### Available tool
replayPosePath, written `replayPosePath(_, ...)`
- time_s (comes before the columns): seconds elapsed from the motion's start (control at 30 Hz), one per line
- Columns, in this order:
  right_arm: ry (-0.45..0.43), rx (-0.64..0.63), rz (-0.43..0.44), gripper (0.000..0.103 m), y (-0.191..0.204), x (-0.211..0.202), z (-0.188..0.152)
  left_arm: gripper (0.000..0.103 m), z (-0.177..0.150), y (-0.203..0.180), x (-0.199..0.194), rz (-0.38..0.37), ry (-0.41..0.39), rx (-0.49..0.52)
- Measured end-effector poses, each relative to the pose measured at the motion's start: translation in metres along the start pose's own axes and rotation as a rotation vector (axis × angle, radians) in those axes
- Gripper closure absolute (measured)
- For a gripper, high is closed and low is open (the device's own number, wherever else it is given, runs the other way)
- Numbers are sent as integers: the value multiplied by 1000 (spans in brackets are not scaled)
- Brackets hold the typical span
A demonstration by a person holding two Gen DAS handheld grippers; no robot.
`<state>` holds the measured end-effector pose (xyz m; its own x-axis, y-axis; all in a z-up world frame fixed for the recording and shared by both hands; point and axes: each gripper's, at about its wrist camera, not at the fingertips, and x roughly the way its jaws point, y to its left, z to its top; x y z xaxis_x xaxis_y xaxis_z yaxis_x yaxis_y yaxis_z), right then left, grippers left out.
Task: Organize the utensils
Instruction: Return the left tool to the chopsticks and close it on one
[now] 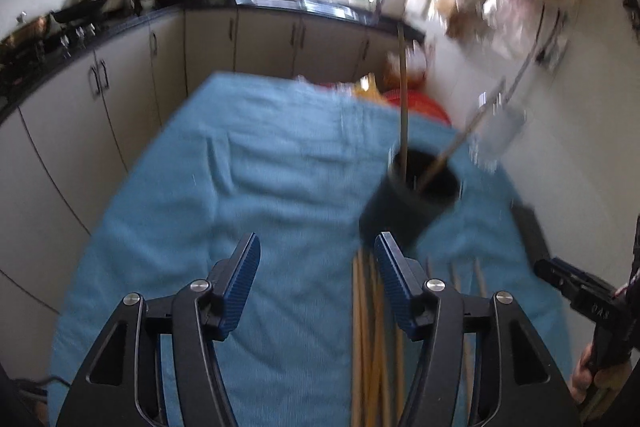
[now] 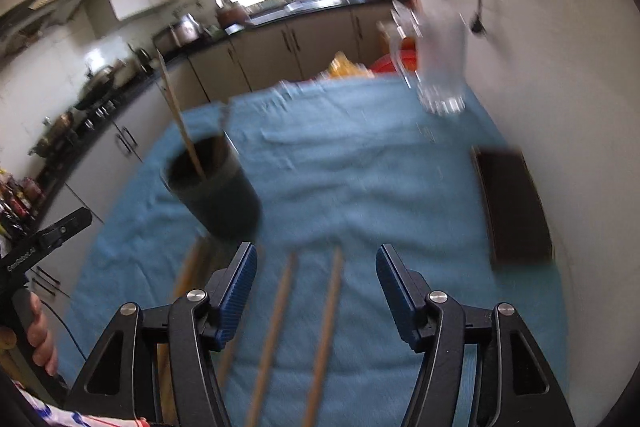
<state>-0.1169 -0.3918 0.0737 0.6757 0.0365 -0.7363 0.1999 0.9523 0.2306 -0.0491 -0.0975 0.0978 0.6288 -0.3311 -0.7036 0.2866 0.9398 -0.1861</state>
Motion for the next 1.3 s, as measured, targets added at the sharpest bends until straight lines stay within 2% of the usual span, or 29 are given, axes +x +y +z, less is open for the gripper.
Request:
replayPosePath(0.17,87,8,-20,37,-12,17,-33,45,-38,-8,29,-3,123,76)
replayPosePath(0.3,118,8,-14,37,-12,24,-51,51,-52,-24,42,-2,154,162)
replayPosePath(0.4,126,6,-14,37,-11,27,-55,62,-55,-35,52,-12,178,200)
replayPosePath(0.47,126,5,-11,37,-11,28,-57,76,-56,-38,60,-6,203,208)
replayPosePath(0.63,129,0,-8,37,-7,32,-57,95,-59,-44,75,-1,219,237)
replayPosePath(0.83,139,2,-14,37,-7,37,-57,95,-62,-49,76,24,216,298)
replayPosePath(1.23,182,-75,-64,37,1,61,-45,96,-39,-16,85,-3,305,177)
replayPosePath(1.3,201,-92,-78,41,4,69,-40,96,-35,-15,91,-15,327,167)
